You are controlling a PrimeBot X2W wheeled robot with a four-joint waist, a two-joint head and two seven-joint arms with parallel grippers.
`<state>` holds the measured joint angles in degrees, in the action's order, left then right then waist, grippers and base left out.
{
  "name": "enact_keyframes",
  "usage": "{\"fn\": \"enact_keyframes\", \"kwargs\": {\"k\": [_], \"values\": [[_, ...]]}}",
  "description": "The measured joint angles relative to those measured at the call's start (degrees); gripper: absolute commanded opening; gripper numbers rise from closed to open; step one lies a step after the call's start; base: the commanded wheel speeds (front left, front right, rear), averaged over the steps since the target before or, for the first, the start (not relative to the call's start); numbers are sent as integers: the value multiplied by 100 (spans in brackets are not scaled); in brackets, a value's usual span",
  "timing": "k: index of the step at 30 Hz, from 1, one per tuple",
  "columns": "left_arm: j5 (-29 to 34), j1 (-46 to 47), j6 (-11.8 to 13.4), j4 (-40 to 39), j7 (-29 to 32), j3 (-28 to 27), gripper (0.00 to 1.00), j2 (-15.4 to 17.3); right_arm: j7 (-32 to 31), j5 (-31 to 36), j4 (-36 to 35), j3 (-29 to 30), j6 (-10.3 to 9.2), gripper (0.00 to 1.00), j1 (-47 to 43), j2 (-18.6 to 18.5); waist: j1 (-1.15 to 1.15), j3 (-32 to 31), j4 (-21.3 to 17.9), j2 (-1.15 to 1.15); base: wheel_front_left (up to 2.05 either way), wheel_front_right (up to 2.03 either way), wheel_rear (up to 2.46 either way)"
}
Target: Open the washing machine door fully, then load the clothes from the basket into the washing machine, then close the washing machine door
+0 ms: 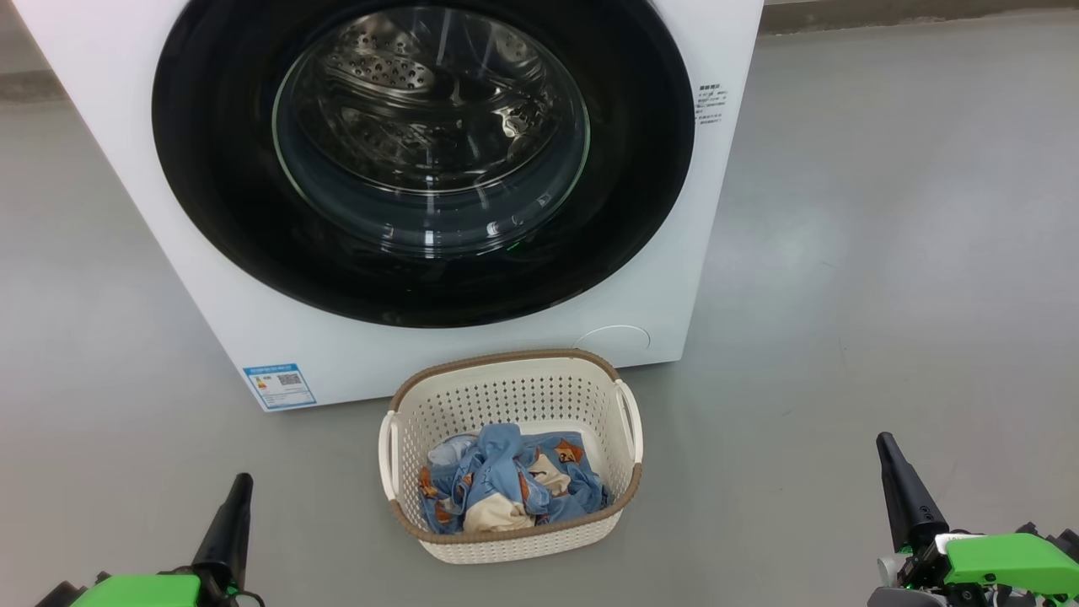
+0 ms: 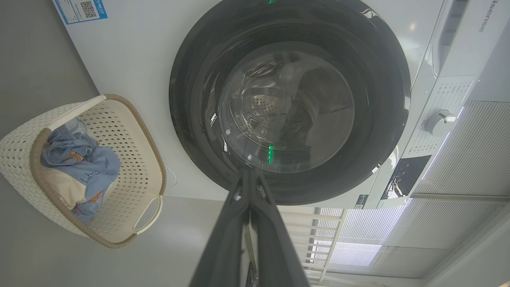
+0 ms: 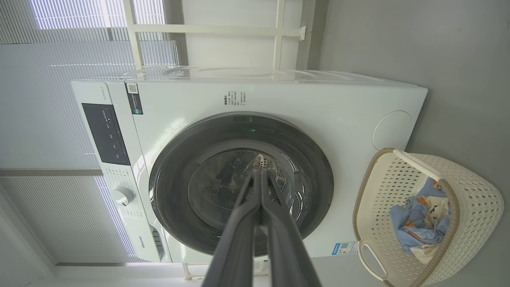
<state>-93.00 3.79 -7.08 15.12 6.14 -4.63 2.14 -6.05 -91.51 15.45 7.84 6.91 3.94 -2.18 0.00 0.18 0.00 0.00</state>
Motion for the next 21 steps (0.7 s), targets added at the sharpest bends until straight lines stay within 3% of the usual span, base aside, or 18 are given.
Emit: {"fn": "enact_keyframes", "kwargs": {"k": [5,6,12,21], "values": [[0,-1,0,1,0,0,0,-1,0,0,1,0,0,0,0,0,0,0,0,0,0,0,0],[-8,-20,2,42,-3,9,100,-11,8,4,45,-1,-1,100,-16,10,0,0,0,0,0,0,0],[-11,-347,11,389,-9,71,100,-193,10,4,416,-2,-2,100,-314,86,0,4,-2,0,0,0,0],[-10,-367,11,375,-154,185,100,-198,159,5,302,-41,-2,100,-337,87,1,-2,7,0,0,0,0]]}}
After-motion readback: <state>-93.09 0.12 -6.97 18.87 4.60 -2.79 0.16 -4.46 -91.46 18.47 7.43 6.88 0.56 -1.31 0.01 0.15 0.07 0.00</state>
